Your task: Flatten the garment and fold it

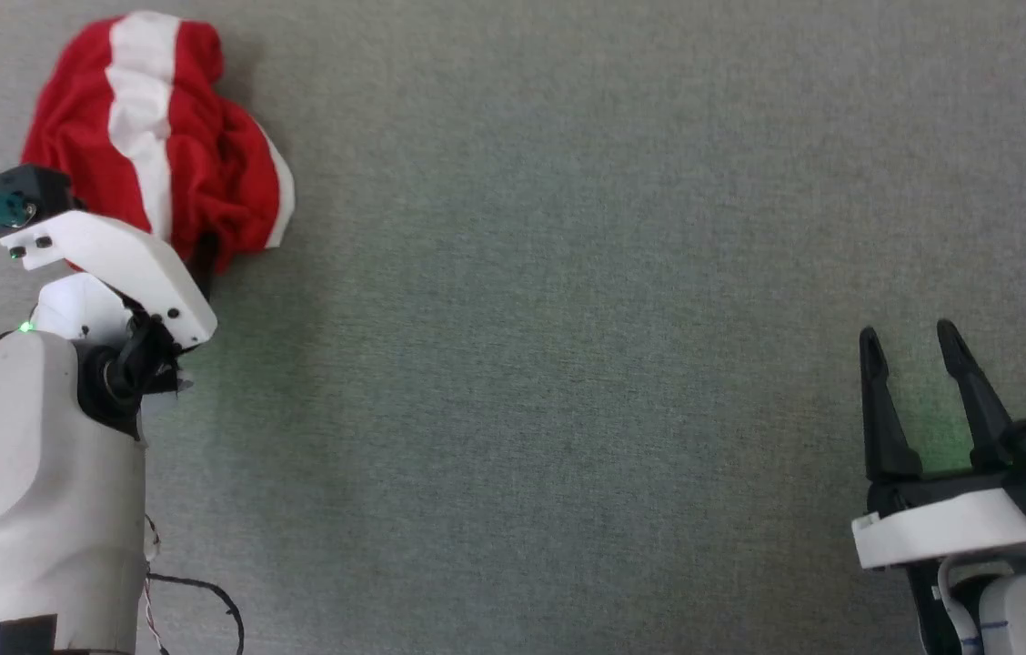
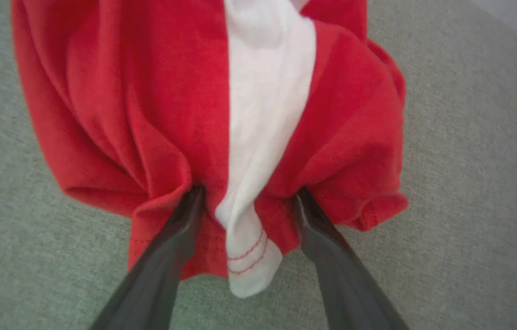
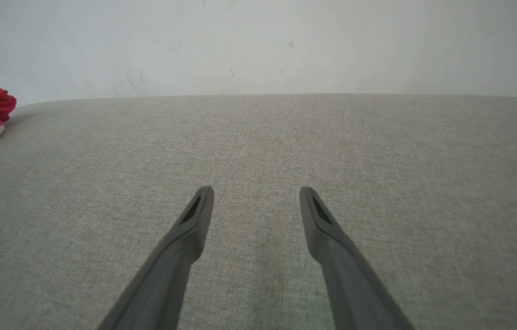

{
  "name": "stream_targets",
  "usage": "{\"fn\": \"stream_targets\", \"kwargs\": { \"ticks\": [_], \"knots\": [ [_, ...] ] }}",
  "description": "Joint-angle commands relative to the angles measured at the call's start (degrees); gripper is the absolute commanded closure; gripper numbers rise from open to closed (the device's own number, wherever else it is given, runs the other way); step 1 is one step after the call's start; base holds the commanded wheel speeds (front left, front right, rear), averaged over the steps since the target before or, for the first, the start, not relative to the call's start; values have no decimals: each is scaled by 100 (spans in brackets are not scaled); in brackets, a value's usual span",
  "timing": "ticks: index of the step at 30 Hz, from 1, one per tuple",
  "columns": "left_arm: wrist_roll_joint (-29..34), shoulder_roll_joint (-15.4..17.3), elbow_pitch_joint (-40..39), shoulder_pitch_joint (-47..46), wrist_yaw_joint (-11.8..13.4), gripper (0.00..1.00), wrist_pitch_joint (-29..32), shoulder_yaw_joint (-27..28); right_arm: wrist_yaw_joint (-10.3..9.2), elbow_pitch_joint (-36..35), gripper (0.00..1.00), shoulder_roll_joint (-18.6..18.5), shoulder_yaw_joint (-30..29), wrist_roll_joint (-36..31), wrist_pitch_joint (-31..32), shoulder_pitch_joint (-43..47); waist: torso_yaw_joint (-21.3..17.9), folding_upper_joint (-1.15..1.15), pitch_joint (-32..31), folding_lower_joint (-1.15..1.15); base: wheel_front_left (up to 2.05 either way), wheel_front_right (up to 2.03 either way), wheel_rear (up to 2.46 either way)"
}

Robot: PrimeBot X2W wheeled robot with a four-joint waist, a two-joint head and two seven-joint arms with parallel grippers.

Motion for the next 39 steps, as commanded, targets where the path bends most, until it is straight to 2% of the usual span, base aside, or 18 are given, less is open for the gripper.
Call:
{"fn": "stream_targets", "kwargs": {
  "ticks": [1, 4, 5, 6, 14, 20, 23, 27, 31, 34, 39],
  "knots": [
    [20, 19, 5, 6, 66, 0, -5, -9, -6, -29, 0, 10, 0, -56, -23, -126, -145, 0, 278, -2, 0, 0, 0],
    [43, 1, 28, 47, 125, 0, -19, -37, -6, -17, 0, 10, 16, -78, -25, -195, -92, 0, 312, -2, 0, 0, 0],
    [53, 0, 23, 55, 146, 53, -67, -32, -6, -7, 0, 10, 29, -79, -26, -205, -69, 0, 302, -2, 0, 0, 0],
    [68, 5, 8, 58, 153, 100, -139, -30, -6, 8, 0, 10, 45, -77, -27, -209, -50, 0, 282, -2, 0, 0, 0],
    [196, 161, -419, -241, 0, 100, -934, -23, -6, 211, 0, 10, 209, 16, -47, -148, 26, 0, -195, -2, 0, 0, 0],
    [367, 303, -1051, -733, -460, 100, -1438, -320, -6, 449, 0, 10, 351, 201, -69, -88, -162, 0, -841, -2, 0, 0, 0],
    [345, 219, -1319, -939, -669, 100, -1554, -506, -6, 609, 0, 10, 425, 369, -77, -42, -391, 0, -1203, -2, 0, 0, 0],
    [264, 17, -1586, -1202, -872, 100, -1575, -848, -6, 719, 0, 10, 481, 575, -80, 35, -757, 0, -1562, -2, 0, 0, 0],
    [-93, -419, -1744, -1182, -993, 100, -1495, -1201, -6, 753, 0, 10, 433, 675, -81, 169, -1050, 0, -1762, -2, 0, 0, 0],
    [-265, -700, -1762, -938, -1049, 100, -1394, -1611, -6, 786, 0, 10, 354, 690, -81, 282, -1190, 0, -1852, -2, 0, 0, 0],
    [-412, -952, -1427, -241, -1089, 100, -1288, -2335, -6, 828, 0, 10, 267, 660, -81, 433, -1353, 0, -1948, -2, 0, 0, 0]
  ]
}}
